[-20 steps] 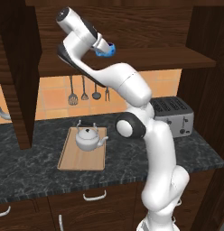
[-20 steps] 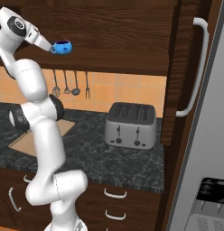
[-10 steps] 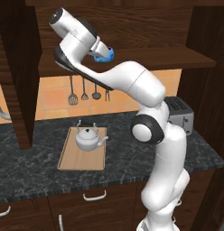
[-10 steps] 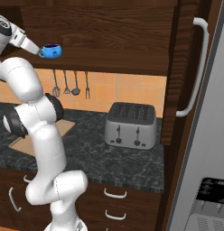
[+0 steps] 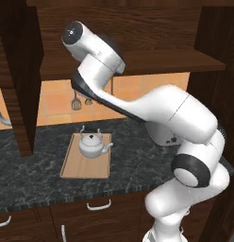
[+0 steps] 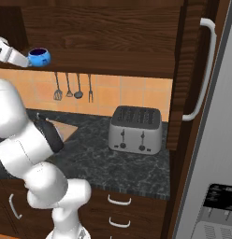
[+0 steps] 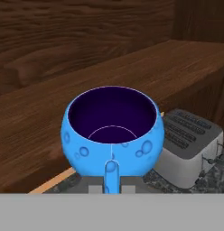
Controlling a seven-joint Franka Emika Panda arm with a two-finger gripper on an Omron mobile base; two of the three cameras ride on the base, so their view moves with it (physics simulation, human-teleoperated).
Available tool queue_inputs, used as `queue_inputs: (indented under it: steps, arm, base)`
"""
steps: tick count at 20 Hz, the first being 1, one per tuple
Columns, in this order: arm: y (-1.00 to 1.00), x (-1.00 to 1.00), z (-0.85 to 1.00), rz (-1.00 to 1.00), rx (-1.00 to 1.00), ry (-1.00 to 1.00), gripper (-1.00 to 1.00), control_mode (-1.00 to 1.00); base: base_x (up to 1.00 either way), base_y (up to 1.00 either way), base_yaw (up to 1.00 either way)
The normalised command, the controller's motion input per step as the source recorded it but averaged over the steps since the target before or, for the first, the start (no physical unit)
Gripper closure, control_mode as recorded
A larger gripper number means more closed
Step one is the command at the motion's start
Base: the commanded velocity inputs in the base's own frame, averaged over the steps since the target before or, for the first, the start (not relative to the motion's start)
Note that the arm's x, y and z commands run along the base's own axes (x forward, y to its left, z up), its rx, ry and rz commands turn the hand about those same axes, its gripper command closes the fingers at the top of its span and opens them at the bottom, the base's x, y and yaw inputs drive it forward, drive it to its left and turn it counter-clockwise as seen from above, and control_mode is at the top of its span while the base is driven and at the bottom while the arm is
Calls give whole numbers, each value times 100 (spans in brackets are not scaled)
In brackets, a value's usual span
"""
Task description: Pick the kettle from the counter and place it on the tray. Then pick the mug from the cabinet and place it on the tray. Then close the cabinet doors.
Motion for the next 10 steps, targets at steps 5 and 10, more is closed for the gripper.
queue_inputs:
  steps: [5, 10]
  arm:
    - [-22, -100, -9, 48, 7, -14, 100, -100]
    - [-1, -90, -5, 67, 1, -3, 100, -100]
  base:
    - [0, 0, 0]
    - [0, 0, 0]
